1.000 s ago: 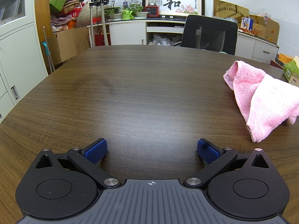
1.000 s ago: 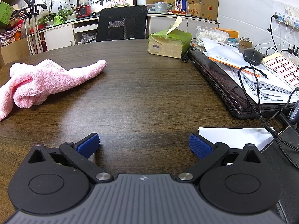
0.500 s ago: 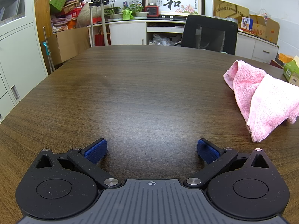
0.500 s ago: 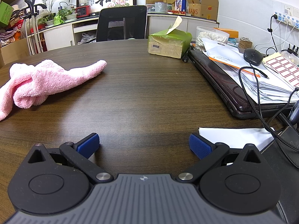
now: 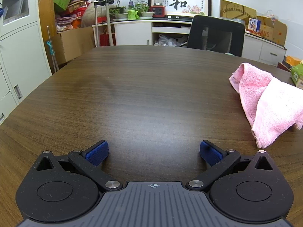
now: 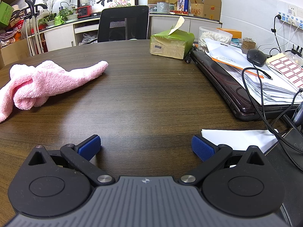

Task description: Fold towel

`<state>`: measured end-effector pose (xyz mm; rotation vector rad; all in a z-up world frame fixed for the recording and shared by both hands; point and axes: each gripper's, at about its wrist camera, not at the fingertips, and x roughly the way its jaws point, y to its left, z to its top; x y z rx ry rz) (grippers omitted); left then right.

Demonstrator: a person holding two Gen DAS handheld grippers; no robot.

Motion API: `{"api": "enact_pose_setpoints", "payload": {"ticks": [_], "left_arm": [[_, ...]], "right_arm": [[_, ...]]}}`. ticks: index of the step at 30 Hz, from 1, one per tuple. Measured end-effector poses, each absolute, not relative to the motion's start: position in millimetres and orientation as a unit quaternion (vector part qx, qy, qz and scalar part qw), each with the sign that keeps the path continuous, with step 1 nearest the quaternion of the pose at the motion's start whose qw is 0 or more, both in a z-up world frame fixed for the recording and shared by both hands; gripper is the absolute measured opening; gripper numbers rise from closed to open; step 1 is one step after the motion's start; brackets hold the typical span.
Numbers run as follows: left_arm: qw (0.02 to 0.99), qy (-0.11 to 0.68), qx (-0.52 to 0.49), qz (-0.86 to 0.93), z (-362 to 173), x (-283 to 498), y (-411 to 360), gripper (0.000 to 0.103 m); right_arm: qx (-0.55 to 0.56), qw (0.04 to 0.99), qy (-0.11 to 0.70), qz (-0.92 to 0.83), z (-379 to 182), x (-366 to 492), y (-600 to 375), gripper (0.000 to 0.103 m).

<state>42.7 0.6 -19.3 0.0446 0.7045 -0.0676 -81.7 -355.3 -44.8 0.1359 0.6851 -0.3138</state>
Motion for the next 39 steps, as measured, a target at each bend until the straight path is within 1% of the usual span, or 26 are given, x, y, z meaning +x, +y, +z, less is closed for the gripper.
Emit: {"api": "enact_pose_setpoints", "payload": {"ticks": [20,25,28,35,39], "left_arm": [[0.937,0.346,0.02,-0.033,-19,44,0,0.103],[0.937,0.345,0.017,-0.058,-16,38,-4,0.103],[0.934,0.345,0.004,-0.094,-8,33,-12,0.103],[0.933,0.326,0.041,-0.144,-3,31,-61,0.103],[0.928,0.336,0.026,-0.158,-2,42,-73,0.103]], "right_arm": [[0.066,0.928,0.334,-0.153,-45,-82,-355,0.103],[0.066,0.928,0.334,-0.153,-45,-82,-355,0.103],[0.066,0.928,0.334,-0.153,-45,-82,-355,0.103],[0.066,0.928,0.334,-0.153,-45,-82,-355,0.103],[0.066,0.928,0.334,-0.153,-45,-82,-355,0.103]]}}
